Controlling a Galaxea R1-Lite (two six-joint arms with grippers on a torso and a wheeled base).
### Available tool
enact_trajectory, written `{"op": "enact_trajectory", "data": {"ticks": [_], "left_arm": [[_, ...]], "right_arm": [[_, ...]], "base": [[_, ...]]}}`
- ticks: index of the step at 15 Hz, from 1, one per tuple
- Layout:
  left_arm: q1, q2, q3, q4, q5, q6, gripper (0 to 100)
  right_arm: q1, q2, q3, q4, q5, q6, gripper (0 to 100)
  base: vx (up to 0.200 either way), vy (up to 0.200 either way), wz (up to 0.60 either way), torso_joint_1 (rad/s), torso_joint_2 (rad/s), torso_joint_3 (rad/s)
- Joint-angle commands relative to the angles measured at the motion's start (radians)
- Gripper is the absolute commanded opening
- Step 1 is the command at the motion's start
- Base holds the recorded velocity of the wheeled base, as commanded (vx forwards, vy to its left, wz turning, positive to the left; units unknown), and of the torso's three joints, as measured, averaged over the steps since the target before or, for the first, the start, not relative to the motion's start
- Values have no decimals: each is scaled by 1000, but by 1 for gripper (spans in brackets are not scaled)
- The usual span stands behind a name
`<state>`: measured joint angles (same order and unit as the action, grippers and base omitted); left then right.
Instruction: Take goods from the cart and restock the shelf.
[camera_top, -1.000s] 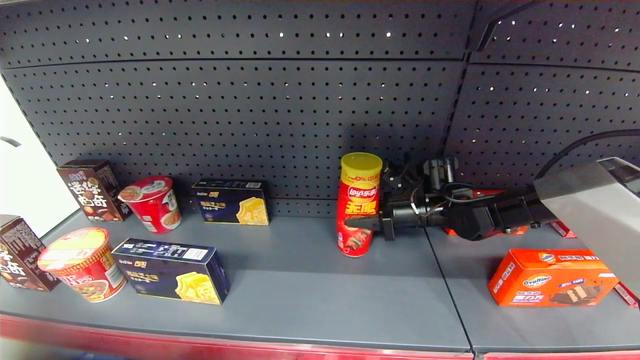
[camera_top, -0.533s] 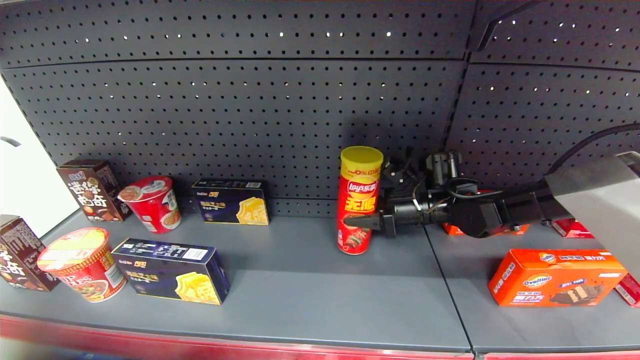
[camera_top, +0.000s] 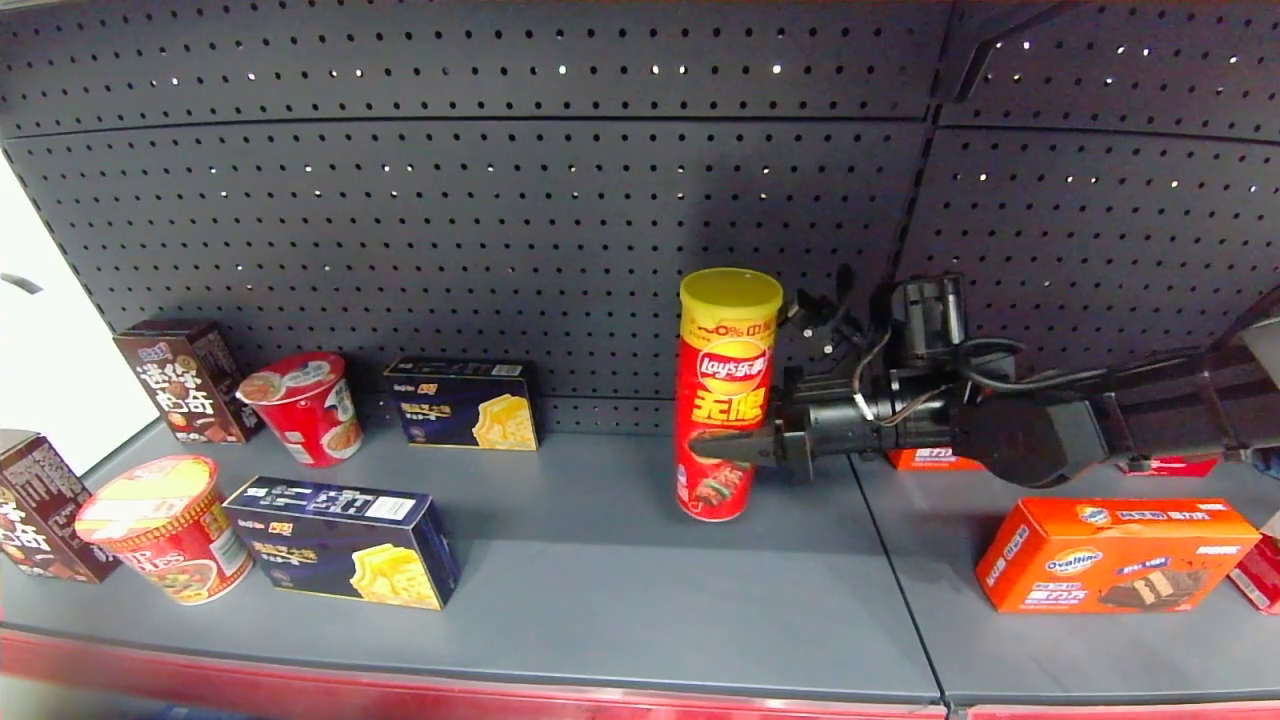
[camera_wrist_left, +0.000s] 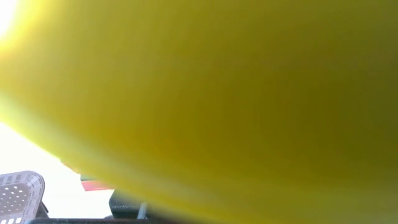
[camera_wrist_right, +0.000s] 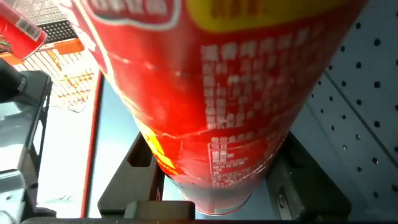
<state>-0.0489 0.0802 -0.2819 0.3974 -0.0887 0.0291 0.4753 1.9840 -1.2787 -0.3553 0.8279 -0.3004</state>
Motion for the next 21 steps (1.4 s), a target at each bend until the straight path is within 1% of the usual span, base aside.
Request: {"op": "enact_trajectory", "data": {"ticks": [1, 2, 3, 4, 5, 7, 10, 12, 15, 17, 18, 19, 21], "left_arm": [[0, 0, -10, -2, 0, 0, 0], [0, 0, -11, -2, 0, -2, 0], [0, 0, -11, -2, 0, -2, 0], [0, 0, -13, -2, 0, -2, 0], [0, 0, -13, -2, 0, -2, 0], [0, 0, -11, -3, 0, -2, 0], [0, 0, 3, -3, 1, 0, 0], [0, 0, 4, -3, 1, 0, 0], [3, -4, 1, -3, 7, 2, 0], [8, -5, 3, -2, 10, 0, 0], [8, -5, 1, -2, 10, 0, 0], [8, -5, 1, -2, 17, 0, 0], [8, -5, -5, 0, 18, 0, 0]], "right_arm": [[25, -111, 79, -2, -39, 3, 0], [32, -162, 131, -1, -55, 3, 0], [37, -182, 151, -1, -56, 4, 0], [39, -245, 217, -1, -58, 4, 0], [39, -272, 248, -1, -59, 4, 0], [37, -370, 360, -1, -69, 4, 0], [35, -432, 444, -8, -69, 12, 0], [37, -442, 510, -74, -69, 17, 0], [39, -424, 573, -155, -69, 35, 0], [45, -384, 619, -243, -69, 52, 0], [46, -372, 625, -261, -69, 57, 0], [48, -343, 642, -318, -69, 80, 0], [54, -304, 648, -372, -69, 93, 0]], "base": [[0, 0, 0, 0, 0, 0], [0, 0, 0, 0, 0, 0], [0, 0, 0, 0, 0, 0], [0, 0, 0, 0, 0, 0], [0, 0, 0, 0, 0, 0], [0, 0, 0, 0, 0, 0], [0, 0, 0, 0, 0, 0], [0, 0, 0, 0, 0, 0], [0, 0, 0, 0, 0, 0], [0, 0, 0, 0, 0, 0], [0, 0, 0, 0, 0, 0], [0, 0, 0, 0, 0, 0], [0, 0, 0, 0, 0, 0]]}}
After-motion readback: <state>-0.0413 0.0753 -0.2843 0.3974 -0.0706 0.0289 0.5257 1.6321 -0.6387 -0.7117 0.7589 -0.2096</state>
